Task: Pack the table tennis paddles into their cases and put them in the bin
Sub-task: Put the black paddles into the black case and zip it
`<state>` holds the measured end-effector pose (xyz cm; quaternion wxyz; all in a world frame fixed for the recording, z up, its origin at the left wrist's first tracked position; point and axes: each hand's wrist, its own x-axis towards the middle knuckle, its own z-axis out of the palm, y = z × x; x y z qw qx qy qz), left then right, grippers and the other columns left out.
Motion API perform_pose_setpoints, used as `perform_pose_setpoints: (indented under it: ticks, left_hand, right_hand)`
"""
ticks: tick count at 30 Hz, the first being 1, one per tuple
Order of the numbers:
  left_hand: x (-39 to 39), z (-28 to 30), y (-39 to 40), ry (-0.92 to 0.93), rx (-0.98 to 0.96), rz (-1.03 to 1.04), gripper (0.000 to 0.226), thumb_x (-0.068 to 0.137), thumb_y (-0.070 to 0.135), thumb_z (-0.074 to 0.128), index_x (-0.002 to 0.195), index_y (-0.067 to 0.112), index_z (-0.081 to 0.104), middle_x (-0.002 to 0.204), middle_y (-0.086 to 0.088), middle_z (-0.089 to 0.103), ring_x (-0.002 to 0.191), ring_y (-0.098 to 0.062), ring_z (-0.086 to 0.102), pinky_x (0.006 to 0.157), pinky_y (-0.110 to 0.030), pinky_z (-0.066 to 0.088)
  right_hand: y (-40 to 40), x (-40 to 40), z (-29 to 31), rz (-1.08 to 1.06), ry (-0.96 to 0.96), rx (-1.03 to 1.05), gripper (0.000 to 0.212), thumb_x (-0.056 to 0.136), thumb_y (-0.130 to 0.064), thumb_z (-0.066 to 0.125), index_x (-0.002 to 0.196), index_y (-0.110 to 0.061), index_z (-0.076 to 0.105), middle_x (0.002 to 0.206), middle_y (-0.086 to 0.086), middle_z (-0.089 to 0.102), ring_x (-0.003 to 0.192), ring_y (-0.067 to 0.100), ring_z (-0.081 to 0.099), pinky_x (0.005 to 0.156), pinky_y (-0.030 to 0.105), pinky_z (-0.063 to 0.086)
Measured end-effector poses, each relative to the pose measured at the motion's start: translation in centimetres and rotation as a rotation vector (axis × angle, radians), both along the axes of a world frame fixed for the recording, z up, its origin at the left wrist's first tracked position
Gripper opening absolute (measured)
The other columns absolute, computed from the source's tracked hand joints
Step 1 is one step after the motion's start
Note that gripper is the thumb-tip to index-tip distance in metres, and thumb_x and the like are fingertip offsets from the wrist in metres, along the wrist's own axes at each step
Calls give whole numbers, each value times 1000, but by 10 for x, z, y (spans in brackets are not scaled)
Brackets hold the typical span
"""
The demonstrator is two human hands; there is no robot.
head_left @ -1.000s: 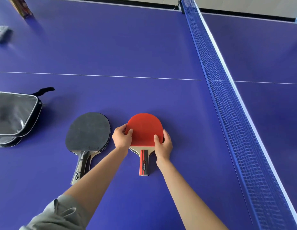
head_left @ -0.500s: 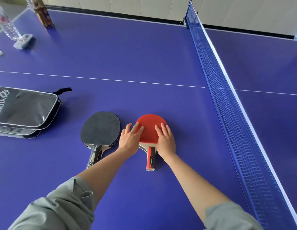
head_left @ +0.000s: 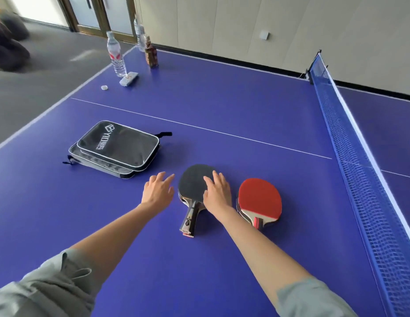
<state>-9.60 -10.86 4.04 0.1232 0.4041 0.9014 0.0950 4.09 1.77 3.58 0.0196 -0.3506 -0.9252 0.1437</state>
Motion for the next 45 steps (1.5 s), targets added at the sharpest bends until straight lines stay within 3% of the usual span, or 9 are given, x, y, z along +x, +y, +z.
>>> perform_pose_setpoints:
  ticks: [7, 16, 21, 24, 27, 31, 34, 38, 45]
  left_hand:
    - [-115, -8, -54, 56, -20, -35, 41, 99, 33, 35, 137, 24, 46, 135, -6, 50, 122, -31, 43, 102, -39, 35]
    - [-244, -10, -94, 90, 35, -180, 42, 99, 29, 36, 139, 21, 43, 138, -9, 47, 128, -30, 38, 104, -41, 32]
    - [-315, -10, -89, 236, 38, -142, 41, 99, 29, 37, 137, 20, 45, 143, -15, 39, 133, -32, 31, 106, -43, 25]
    - [-345, -19, -88, 214, -28, -87, 43, 99, 33, 33, 140, 22, 42, 143, -16, 36, 133, -34, 29, 106, -43, 26]
    - [-354, -35, -89, 153, -104, -76, 46, 100, 35, 32, 144, 25, 34, 147, -18, 28, 133, -36, 29, 107, -44, 28]
    - [-352, -46, -88, 20, -47, -26, 48, 100, 35, 36, 147, 28, 29, 155, -21, 9, 130, -41, 31, 103, -45, 34]
    - [-352, -45, -82, -57, 2, 34, 46, 99, 34, 40, 144, 32, 34, 155, -19, 10, 130, -41, 29, 102, -48, 34]
    - [-345, -40, -88, -108, 43, 40, 46, 97, 33, 46, 142, 31, 39, 154, -19, 14, 133, -41, 23, 108, -49, 28]
    - [-288, -25, -139, -79, 131, 65, 45, 95, 32, 50, 139, 30, 44, 151, -17, 18, 125, -39, 29, 106, -45, 32]
  right_hand:
    - [-58, -124, 8, -94, -14, -39, 52, 96, -22, 44, 146, -18, 29, 156, 12, 20, 143, 30, 18, 116, 39, 20]
    - [-119, -238, 0, -318, 0, -195, 53, 95, -18, 44, 145, -16, 27, 148, 9, 33, 133, 29, 32, 101, 40, 39]
    - [-111, -274, -9, -362, -58, -130, 56, 98, -23, 38, 149, -21, 16, 157, 9, 15, 141, 29, 21, 109, 40, 32]
    - [-104, -291, -20, -371, -91, -102, 55, 98, -26, 37, 149, -23, 16, 158, 10, 10, 143, 30, 16, 111, 40, 28]
    - [-98, -300, -31, -415, -104, -145, 54, 99, -27, 37, 149, -25, 17, 159, 12, 4, 143, 32, 16, 112, 41, 28]
    - [-98, -305, -41, -508, -26, -258, 51, 99, -25, 35, 148, -30, 20, 157, 15, 7, 132, 33, 36, 102, 41, 42]
    - [-96, -304, -42, -522, 67, -290, 50, 99, -22, 36, 147, -29, 25, 151, 12, 23, 124, 31, 44, 94, 42, 48]
    - [-101, -291, -37, -539, 137, -318, 49, 98, -18, 38, 146, -28, 30, 151, 11, 24, 129, 31, 41, 94, 40, 46]
    - [-136, -240, -30, -496, 241, -288, 46, 98, -18, 42, 142, -25, 38, 143, 9, 36, 127, 29, 44, 93, 39, 46]
